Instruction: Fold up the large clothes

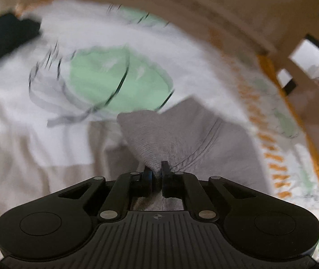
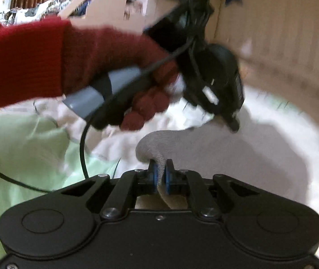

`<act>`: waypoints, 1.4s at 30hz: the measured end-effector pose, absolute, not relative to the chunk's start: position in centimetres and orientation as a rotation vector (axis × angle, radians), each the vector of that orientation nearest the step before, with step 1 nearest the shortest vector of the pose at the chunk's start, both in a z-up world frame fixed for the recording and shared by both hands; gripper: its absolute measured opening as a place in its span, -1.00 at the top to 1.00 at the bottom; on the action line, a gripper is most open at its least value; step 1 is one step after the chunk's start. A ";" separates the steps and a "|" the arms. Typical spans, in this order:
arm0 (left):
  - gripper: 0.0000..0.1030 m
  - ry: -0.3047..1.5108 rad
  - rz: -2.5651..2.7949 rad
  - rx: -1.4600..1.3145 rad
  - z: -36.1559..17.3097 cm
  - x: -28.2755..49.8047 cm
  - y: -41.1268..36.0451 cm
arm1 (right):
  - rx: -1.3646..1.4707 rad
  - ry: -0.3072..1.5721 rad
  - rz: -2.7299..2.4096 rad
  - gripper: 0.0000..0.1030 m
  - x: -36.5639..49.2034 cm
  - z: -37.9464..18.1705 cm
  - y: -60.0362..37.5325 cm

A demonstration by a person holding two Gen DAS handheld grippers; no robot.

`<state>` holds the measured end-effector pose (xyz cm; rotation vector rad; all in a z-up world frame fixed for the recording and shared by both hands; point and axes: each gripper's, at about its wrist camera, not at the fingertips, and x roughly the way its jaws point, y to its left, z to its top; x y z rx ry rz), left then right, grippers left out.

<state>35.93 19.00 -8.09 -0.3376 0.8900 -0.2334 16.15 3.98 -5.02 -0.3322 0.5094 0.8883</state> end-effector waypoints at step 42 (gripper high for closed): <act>-0.32 0.736 -0.253 -0.170 -9.9 27.0 15.1 | 0.102 0.554 0.706 -0.26 25.6 -2.5 -10.7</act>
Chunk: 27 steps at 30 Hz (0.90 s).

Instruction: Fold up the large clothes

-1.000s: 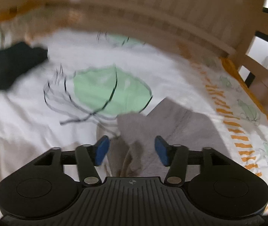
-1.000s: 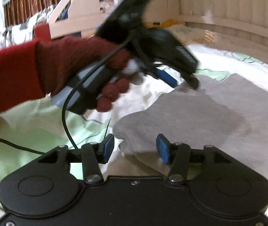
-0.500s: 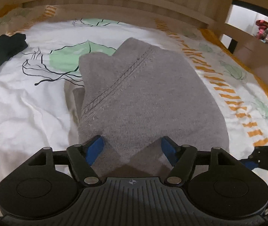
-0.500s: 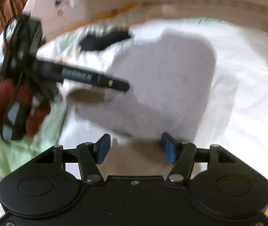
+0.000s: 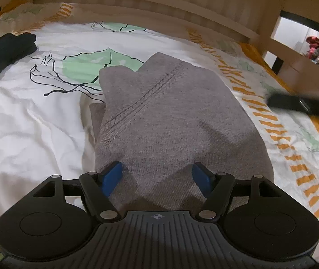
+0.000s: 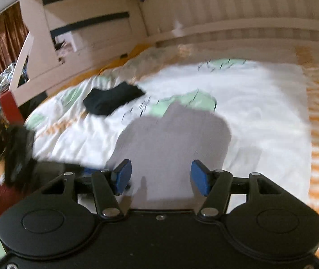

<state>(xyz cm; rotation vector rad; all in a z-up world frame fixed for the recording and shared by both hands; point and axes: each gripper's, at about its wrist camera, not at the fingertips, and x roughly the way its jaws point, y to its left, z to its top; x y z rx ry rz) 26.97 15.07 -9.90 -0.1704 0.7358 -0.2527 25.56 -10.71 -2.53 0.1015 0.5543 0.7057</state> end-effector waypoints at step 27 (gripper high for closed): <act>-0.67 0.760 -0.169 -0.435 -9.9 26.3 19.4 | 0.381 0.715 0.615 -0.80 33.5 -5.9 -14.4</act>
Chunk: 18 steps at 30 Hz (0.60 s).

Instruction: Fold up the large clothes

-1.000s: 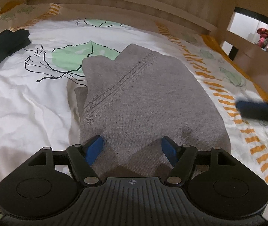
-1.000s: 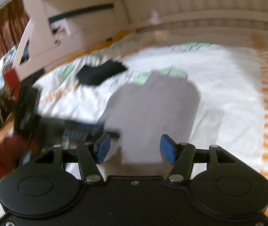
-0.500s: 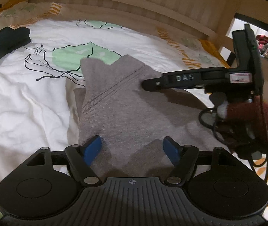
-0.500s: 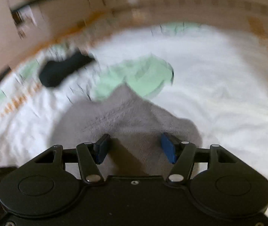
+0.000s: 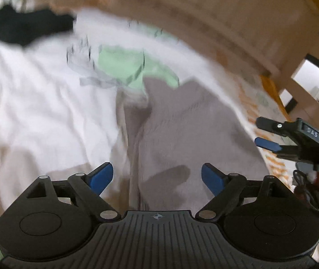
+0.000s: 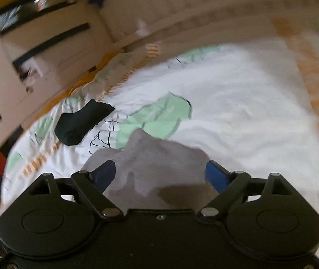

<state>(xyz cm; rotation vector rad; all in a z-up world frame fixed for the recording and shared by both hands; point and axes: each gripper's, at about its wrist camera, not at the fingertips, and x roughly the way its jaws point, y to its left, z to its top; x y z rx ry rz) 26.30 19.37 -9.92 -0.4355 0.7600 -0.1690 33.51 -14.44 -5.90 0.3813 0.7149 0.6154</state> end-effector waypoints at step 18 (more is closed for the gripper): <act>-0.87 0.922 -0.382 -0.629 -13.6 29.9 19.4 | 0.603 0.890 0.890 -0.99 36.1 -11.9 -13.5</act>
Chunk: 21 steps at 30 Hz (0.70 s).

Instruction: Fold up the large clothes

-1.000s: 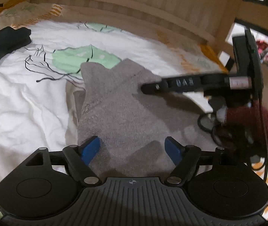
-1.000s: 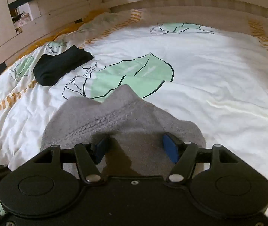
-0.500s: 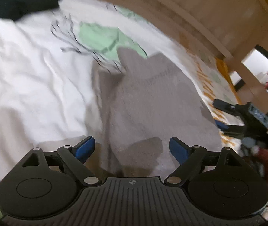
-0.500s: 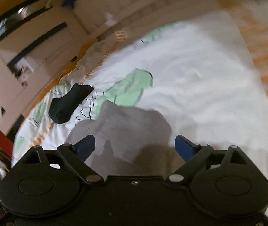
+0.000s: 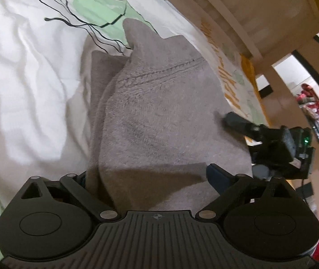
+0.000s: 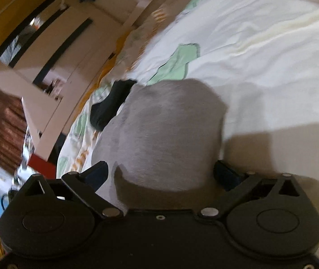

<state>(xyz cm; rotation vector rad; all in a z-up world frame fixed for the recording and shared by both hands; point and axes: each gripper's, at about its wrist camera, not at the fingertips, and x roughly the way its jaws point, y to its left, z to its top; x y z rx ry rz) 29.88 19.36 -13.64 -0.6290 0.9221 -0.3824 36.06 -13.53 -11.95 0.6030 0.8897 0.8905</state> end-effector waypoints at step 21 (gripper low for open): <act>-0.88 0.994 -0.751 -0.873 -12.1 20.8 12.6 | 0.453 1.019 0.927 -0.23 28.2 -6.0 -16.8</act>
